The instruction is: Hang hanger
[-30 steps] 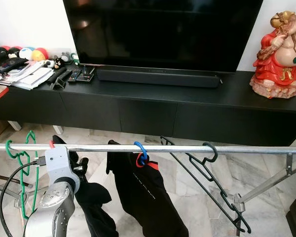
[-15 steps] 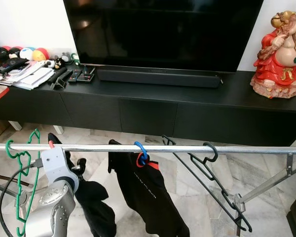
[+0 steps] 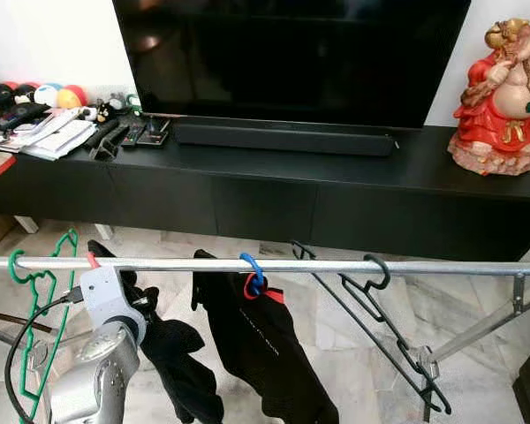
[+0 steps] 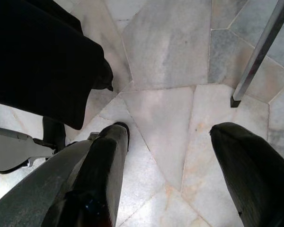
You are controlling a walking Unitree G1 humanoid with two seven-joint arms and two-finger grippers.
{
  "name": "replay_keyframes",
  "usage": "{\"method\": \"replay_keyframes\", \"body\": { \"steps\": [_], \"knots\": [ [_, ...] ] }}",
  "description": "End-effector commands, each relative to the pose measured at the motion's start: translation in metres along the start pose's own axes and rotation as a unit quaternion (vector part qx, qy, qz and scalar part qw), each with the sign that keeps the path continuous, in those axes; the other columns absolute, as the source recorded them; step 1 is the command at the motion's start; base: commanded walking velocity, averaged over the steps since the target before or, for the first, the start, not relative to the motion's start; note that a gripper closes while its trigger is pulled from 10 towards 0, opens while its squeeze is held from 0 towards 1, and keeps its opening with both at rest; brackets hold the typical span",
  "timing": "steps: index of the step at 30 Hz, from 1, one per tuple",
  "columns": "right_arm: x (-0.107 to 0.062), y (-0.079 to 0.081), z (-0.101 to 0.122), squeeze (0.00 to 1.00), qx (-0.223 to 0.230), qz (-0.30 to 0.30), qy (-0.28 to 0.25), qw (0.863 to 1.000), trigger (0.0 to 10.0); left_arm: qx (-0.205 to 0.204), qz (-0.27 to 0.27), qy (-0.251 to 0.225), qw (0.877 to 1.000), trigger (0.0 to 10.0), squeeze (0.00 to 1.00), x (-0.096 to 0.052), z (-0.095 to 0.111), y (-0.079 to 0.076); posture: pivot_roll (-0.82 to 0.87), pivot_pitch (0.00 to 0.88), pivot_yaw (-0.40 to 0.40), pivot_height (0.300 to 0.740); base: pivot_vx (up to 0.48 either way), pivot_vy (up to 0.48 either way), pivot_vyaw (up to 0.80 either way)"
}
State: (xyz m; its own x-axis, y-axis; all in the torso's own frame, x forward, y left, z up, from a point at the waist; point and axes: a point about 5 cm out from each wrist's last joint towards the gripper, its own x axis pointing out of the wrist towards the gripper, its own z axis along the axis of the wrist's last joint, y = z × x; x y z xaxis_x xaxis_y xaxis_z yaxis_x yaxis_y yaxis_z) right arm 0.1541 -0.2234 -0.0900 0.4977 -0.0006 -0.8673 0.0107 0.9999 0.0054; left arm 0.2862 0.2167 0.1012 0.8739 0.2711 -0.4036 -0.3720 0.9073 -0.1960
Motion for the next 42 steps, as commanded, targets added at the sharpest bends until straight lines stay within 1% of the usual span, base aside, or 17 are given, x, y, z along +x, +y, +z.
{"method": "replay_keyframes", "body": {
  "steps": [1,3,7,11,12,15,16,21,24,26,27,29,35,37,39,42],
  "knots": [
    [0.000,0.001,-0.001,0.00,0.003,0.001,0.002,1.000,10.0,0.011,0.000,-0.005,1.000,10.0,0.00,0.004,0.004,-0.001,-0.02,0.060,-0.010,0.740,0.000,0.000,0.00],
    [0.000,0.001,-0.001,0.00,0.003,0.001,0.001,1.000,10.0,0.022,-0.003,-0.009,1.000,10.0,0.00,0.007,0.007,-0.003,-0.02,0.060,-0.010,0.740,0.000,0.000,0.00],
    [0.000,0.000,-0.001,0.00,0.005,0.000,0.001,1.000,10.0,0.028,-0.015,-0.017,0.999,10.0,0.00,0.016,0.017,-0.011,-0.03,0.061,-0.010,0.740,0.000,0.000,0.00],
    [0.000,0.000,-0.001,0.00,0.005,0.001,0.001,1.000,10.0,0.034,-0.020,-0.014,0.999,10.0,0.00,0.020,0.018,-0.013,-0.03,0.062,-0.012,0.740,0.000,0.000,0.00],
    [0.000,0.001,-0.001,0.00,0.006,0.002,0.002,1.000,10.0,0.041,-0.020,-0.008,0.999,10.0,0.00,0.024,0.017,-0.015,-0.03,0.063,-0.013,0.740,0.000,0.000,0.00],
    [0.000,0.001,-0.001,0.00,0.006,0.004,0.003,1.000,10.0,0.055,-0.007,0.005,0.998,10.0,0.00,0.029,0.014,-0.013,-0.03,0.065,-0.013,0.740,0.000,0.000,0.00],
    [0.000,0.001,-0.001,0.00,0.007,0.005,0.003,1.000,10.0,0.059,0.006,0.007,0.998,10.0,0.00,0.031,0.013,-0.009,-0.03,0.065,-0.013,0.740,0.000,0.000,0.00],
    [0.000,0.001,-0.002,0.00,0.007,0.010,0.005,1.000,10.0,0.060,0.019,0.003,0.998,10.0,0.00,0.033,0.014,-0.007,-0.03,0.067,-0.015,0.740,0.000,0.000,0.00],
    [0.000,0.002,-0.002,0.00,0.008,0.013,0.007,1.000,10.0,0.073,0.024,0.037,0.996,10.0,0.00,0.034,0.003,-0.003,-0.03,0.066,-0.015,0.740,0.000,0.000,0.00],
    [0.000,0.002,-0.002,0.00,0.010,0.013,0.007,1.000,10.0,0.074,0.023,0.047,0.996,10.0,0.00,0.034,-0.001,-0.003,-0.03,0.066,-0.015,0.740,0.000,0.000,0.00],
    [0.000,0.002,-0.002,0.00,0.008,0.014,0.008,1.000,10.0,0.085,0.023,0.058,0.994,10.0,0.00,0.035,-0.005,-0.002,-0.03,0.066,-0.015,0.740,0.000,0.000,0.00],
    [0.000,0.002,-0.002,0.00,0.007,0.012,0.007,1.000,10.0,0.094,0.026,0.066,0.993,10.0,0.00,0.034,-0.008,0.001,-0.03,0.067,-0.014,0.740,0.000,0.000,0.00],
    [0.000,0.000,-0.002,0.00,0.005,0.001,0.007,1.000,10.0,0.123,0.036,0.049,0.990,10.0,0.00,0.027,-0.001,0.013,-0.02,0.070,-0.012,0.740,0.000,0.000,0.00],
    [0.000,0.001,-0.002,0.00,0.005,0.001,0.007,1.000,10.0,0.123,0.037,0.046,0.991,10.0,0.00,0.025,-0.002,0.014,-0.01,0.071,-0.011,0.740,0.000,0.000,0.00],
    [0.000,0.001,-0.002,0.00,0.006,0.000,0.007,1.000,10.0,0.123,0.034,0.039,0.991,10.0,0.00,0.019,-0.003,0.015,-0.02,0.071,-0.007,0.740,0.000,0.000,0.00],
    [0.000,0.001,-0.003,0.00,0.007,-0.005,0.005,1.000,10.0,0.102,0.013,0.018,0.995,10.0,0.00,0.009,-0.004,0.013,-0.02,0.072,-0.005,0.740,0.000,0.000,0.00]
  ]
}}
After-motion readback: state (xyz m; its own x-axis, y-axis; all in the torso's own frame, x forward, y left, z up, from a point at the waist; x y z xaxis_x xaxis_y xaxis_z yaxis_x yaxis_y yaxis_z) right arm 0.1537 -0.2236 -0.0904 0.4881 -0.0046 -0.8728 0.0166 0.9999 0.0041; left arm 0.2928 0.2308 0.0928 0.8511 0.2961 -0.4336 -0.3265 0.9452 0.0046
